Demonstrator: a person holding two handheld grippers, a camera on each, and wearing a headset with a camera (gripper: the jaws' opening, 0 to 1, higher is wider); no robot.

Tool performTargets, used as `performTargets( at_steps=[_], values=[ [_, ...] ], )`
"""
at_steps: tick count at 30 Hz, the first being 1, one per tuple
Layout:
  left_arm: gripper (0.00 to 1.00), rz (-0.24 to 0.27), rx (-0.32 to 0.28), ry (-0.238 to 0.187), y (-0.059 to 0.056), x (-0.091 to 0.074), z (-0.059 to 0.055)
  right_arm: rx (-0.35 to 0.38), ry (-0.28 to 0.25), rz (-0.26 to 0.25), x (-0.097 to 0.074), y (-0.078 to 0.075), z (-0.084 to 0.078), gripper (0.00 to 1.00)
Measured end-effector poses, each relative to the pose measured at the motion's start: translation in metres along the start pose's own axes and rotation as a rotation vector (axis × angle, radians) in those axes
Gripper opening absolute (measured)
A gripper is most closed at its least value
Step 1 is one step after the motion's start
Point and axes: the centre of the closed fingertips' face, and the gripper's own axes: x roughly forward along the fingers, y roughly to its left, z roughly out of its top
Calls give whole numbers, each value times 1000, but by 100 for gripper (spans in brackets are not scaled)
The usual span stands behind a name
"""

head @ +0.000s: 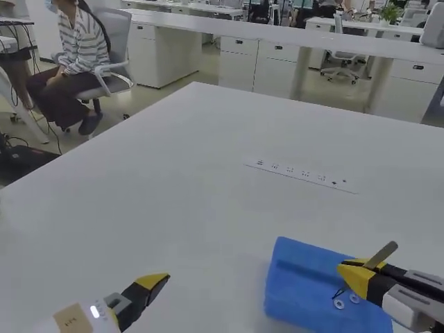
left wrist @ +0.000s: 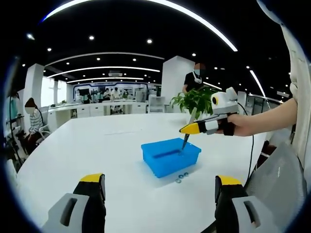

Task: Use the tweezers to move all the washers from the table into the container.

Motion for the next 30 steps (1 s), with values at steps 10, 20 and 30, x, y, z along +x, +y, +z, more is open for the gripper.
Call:
performTargets(
  at_steps=[10, 20, 30],
  values=[
    [95, -8, 3, 13, -1, 1, -3, -39, 65, 47, 4, 25, -31, 3],
    [94, -7, 10, 32, -1, 1, -6, -67, 138, 39, 16, 17, -67, 3],
    [94, -17, 6, 37, -3, 1, -7, -129, 177, 40, 17, 17, -79, 3]
  ],
)
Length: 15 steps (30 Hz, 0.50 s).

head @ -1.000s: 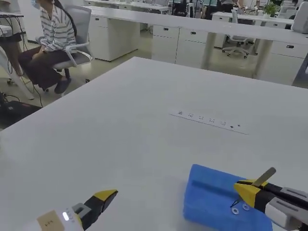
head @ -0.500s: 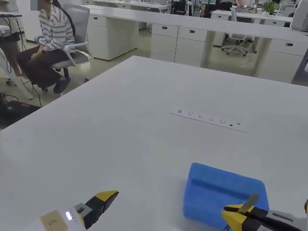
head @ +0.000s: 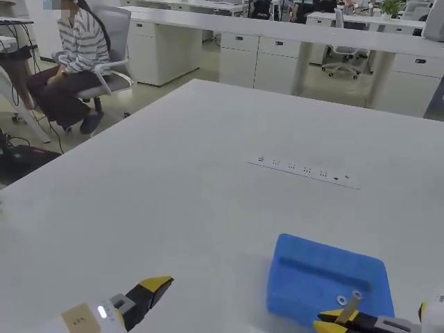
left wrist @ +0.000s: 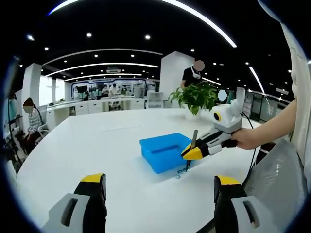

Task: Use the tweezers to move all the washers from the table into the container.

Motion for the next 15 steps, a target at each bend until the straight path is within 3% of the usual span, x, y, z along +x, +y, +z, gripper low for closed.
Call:
performTargets(
  at_steps=[5, 10, 15],
  values=[
    [93, -5, 2, 4, -1, 1, -1, 1, -2, -1, 0, 0, 0, 3],
    [94, -13, -4, -13, -2, 0, 2, -70, 25, 1, 0, 6, -3, 3],
    [94, -16, -4, -11, -2, 0, 2, -15, 18, -5, 0, 2, -2, 3]
  ],
)
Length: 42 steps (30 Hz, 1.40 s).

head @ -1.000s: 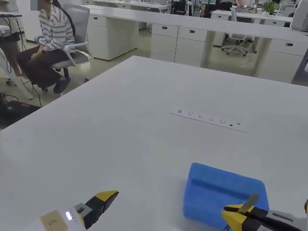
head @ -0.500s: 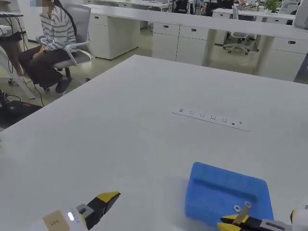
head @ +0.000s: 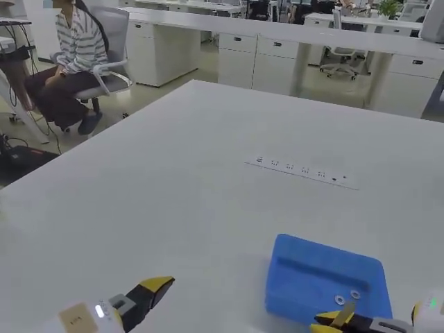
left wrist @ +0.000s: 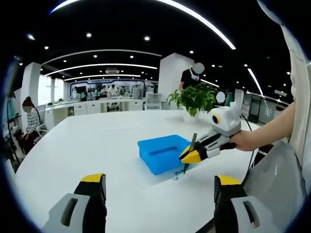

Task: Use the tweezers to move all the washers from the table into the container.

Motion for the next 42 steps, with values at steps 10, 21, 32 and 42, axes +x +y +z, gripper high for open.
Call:
performTargets(
  at_steps=[10, 21, 32, 42],
  values=[
    [94, 2, 1, -7, 0, -1, 1, 88, -52, 0, -14, 1, 20, 3],
    [94, -7, 7, -3, -1, -1, 1, 111, -106, -16, -29, -15, 43, 3],
    [93, -8, 11, 7, -1, 0, -1, 111, -134, -5, -33, -20, 63, 3],
    [92, -4, 11, 12, -1, 0, -3, 132, -153, -36, -19, -43, 74, 3]
  ],
)
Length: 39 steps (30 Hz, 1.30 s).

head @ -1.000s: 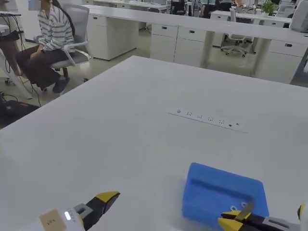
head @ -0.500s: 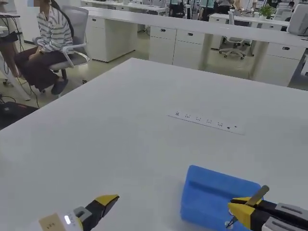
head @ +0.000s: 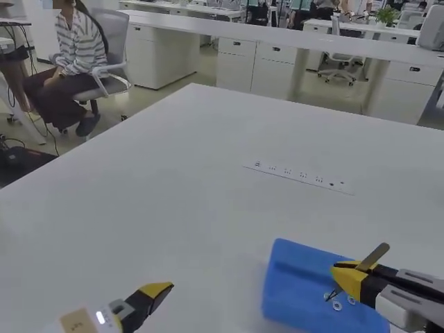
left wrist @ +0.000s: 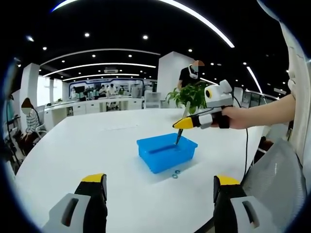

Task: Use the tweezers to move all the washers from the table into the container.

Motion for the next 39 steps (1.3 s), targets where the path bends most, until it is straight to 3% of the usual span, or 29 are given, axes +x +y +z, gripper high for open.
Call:
performTargets(
  at_steps=[10, 21, 28, 34, 39],
  values=[
    [92, 5, -6, 1, 1, 0, 0, 46, 28, -17, 20, -22, -12, 3],
    [92, -1, -6, 6, 1, 1, -1, 41, 143, -35, 33, -44, -43, 3],
    [91, 5, -6, 6, 1, 1, -1, 50, 154, -29, 38, -41, -47, 3],
    [91, 6, -5, 7, 1, 1, -1, 1, 172, -29, 38, -39, -49, 4],
    [91, 3, -4, 8, 0, 1, -1, 3, 143, -32, 34, -38, -42, 4]
  ],
)
